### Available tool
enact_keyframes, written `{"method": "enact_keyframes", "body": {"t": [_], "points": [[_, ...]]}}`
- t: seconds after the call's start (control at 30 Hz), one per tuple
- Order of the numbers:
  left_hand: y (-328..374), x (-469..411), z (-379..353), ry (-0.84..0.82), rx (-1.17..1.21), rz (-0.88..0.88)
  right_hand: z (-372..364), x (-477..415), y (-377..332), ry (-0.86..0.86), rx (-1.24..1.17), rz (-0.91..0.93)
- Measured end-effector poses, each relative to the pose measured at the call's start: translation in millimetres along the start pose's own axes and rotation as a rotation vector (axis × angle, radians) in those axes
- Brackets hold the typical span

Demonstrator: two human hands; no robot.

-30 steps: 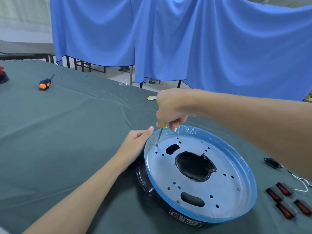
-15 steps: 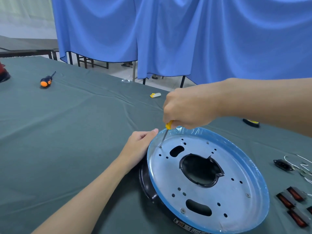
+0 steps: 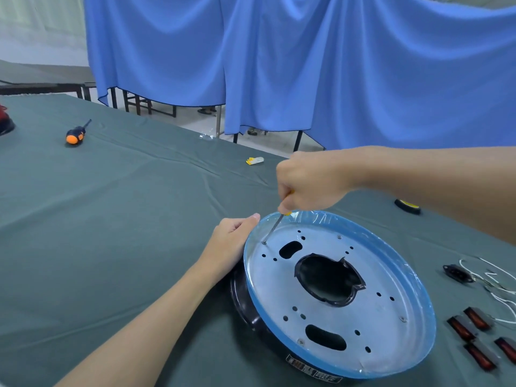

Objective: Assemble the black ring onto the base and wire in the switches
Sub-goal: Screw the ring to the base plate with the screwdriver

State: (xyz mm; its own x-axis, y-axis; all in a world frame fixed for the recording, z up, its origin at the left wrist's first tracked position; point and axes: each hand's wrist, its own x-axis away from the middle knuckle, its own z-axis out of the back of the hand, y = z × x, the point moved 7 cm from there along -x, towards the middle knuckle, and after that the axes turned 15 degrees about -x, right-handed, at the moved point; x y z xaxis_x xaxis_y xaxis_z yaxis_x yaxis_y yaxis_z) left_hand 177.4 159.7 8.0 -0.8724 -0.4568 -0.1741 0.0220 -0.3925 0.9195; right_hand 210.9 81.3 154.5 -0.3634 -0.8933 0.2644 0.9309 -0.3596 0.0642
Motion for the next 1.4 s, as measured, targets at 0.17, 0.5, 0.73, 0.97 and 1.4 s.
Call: {"method": "enact_keyframes", "body": {"t": [0.17,0.5,0.73,0.97,1.4], "points": [[1.0,-2.2,-0.9,0.008,0.007,0.002,-9.9,0.7,19.3,-0.050,-0.231,-0.252],[4.4,-0.1,-0.2,-0.022,-0.017,0.015,0.1,-13.6,-8.4,-0.128,0.061,-0.169],[3.8,-1.1,0.7,-0.026,-0.010,0.027,3.8,-7.0,-32.5,-0.039,0.351,0.175],[0.7,0.8,-1.5,-0.038,0.023,0.053,-1.3,-21.9,-35.9,-0.127,0.252,0.101],[13.6,5.3,6.9,-0.319,-0.256,0.228,-20.0,32.0,29.4,0.084,-0.297,-0.362]]}}
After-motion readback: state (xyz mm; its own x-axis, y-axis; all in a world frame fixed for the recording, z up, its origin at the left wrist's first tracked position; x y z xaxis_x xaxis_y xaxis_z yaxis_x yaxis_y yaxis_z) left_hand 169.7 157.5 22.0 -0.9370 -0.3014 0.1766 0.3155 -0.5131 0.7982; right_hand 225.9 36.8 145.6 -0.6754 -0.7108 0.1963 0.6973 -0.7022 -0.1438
